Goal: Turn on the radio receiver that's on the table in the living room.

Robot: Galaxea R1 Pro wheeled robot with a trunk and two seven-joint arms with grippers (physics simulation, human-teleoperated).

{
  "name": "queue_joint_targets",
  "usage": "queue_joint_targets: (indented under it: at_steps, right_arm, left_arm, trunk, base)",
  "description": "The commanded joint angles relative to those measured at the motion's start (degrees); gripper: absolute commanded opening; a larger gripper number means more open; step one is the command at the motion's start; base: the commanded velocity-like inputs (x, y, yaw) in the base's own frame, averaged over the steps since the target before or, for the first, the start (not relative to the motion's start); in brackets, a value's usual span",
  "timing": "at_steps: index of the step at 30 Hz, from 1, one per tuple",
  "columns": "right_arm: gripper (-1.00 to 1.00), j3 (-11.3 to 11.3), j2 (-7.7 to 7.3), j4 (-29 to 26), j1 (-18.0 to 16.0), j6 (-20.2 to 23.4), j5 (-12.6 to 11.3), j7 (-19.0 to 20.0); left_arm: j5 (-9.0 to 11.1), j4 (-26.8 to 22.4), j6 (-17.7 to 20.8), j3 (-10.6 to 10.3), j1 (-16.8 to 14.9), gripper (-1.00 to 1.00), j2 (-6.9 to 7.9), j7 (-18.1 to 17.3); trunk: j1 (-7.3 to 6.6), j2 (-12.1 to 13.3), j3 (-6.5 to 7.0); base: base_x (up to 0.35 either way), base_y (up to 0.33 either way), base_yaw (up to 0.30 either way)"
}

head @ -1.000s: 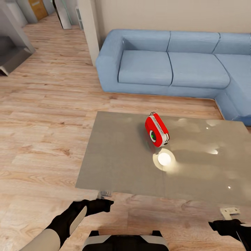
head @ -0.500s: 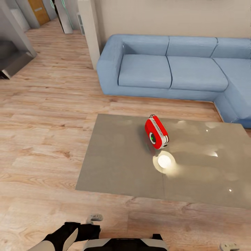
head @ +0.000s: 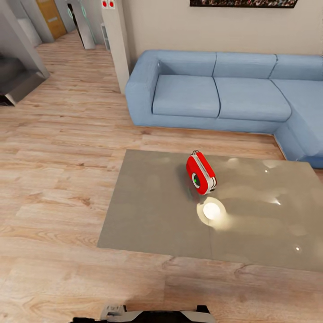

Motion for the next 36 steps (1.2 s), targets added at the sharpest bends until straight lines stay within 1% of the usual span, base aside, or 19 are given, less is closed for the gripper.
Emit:
queue_joint_targets:
  at_steps: [1,3,7,11,12,13,15,19,24,27,32,34,36]
  right_arm:
    - [1.0,-0.01,0.37,0.86,0.0,-0.17,-0.04,0.0]
    - [1.0,-0.01,1.1,2.1,0.0,-0.34,-0.07,0.0]
    - [1.0,-0.01,1.97,3.86,0.0,-0.43,-0.11,-0.02]
    - [1.0,-0.01,4.0,5.8,0.0,-0.99,-0.17,-0.81]
    - [1.0,-0.01,4.24,5.89,0.0,-1.09,-0.18,-0.98]
    - [1.0,-0.01,4.95,6.1,0.0,-1.4,-0.21,-1.69]
    - [1.0,-0.01,5.39,6.43,0.0,-1.62,-0.26,-2.26]
    - [1.0,-0.01,5.56,7.5,0.0,-3.12,-0.27,-2.43]
    - [1.0,-0.01,5.56,7.86,0.0,-3.94,-0.27,-2.51]
    - [1.0,-0.04,5.55,8.1,0.0,-4.09,-0.27,-2.54]
    - [1.0,-0.03,5.6,8.62,0.0,-4.16,-0.27,-2.69]
    - [1.0,-0.04,5.62,8.97,0.0,-4.22,-0.27,-2.99]
    - [1.0,-0.02,5.69,9.86,0.0,-4.23,-0.27,-3.25]
  left_arm:
    - [0.05,0.04,-0.09,0.04,0.33,-1.0,0.02,0.02]
    - [0.16,0.09,-0.21,0.07,1.15,-1.0,0.08,0.09]
    - [0.21,0.12,-0.45,0.08,2.45,-1.0,0.24,0.14]
    - [0.29,0.12,-0.91,0.13,2.93,-1.0,0.39,0.15]
    - [0.3,0.12,-0.93,0.14,2.95,-1.0,0.4,0.15]
    - [0.31,0.12,-0.97,0.15,2.98,-1.0,0.41,0.15]
    - [0.31,0.12,-0.95,0.16,3.0,-1.0,0.49,0.08]
    - [0.24,0.12,-0.92,0.12,3.01,-1.0,0.74,0.06]
    - [0.15,0.18,-0.72,0.09,3.19,-1.0,0.61,0.06]
    - [0.19,0.14,-0.89,0.09,5.42,-1.0,-0.05,0.11]
    - [0.39,0.13,-1.06,0.19,7.53,-1.0,-0.33,0.28]
    - [0.66,0.12,-1.38,0.34,8.61,-1.0,-0.57,3.35]
    - [0.89,0.14,-1.62,0.46,9.03,-1.0,-1.73,9.25]
  trunk:
    - [0.0,0.0,0.09]
    - [0.0,0.0,0.28]
    - [0.0,0.0,0.64]
    - [0.0,0.0,1.0]
    - [0.0,0.0,1.09]
    - [0.0,0.0,1.18]
    - [0.0,0.0,1.36]
    - [0.0,0.0,1.73]
    - [0.0,0.0,2.18]
    - [0.0,0.0,2.45]
    - [0.0,0.0,2.9]
    - [0.0,0.0,3.08]
    - [0.0,0.0,3.26]
  base:
    - [0.0,0.0,0.0]
    - [0.0,0.0,0.0]
    - [0.0,0.0,0.0]
    - [0.0,0.0,0.0]
    - [0.0,0.0,0.0]
    - [0.0,0.0,0.0]
    - [0.0,0.0,0.0]
    - [0.0,0.0,0.0]
    - [0.0,0.0,0.0]
    - [0.0,0.0,0.0]
    - [0.0,0.0,0.0]
    - [0.0,0.0,0.0]
    - [0.0,0.0,0.0]
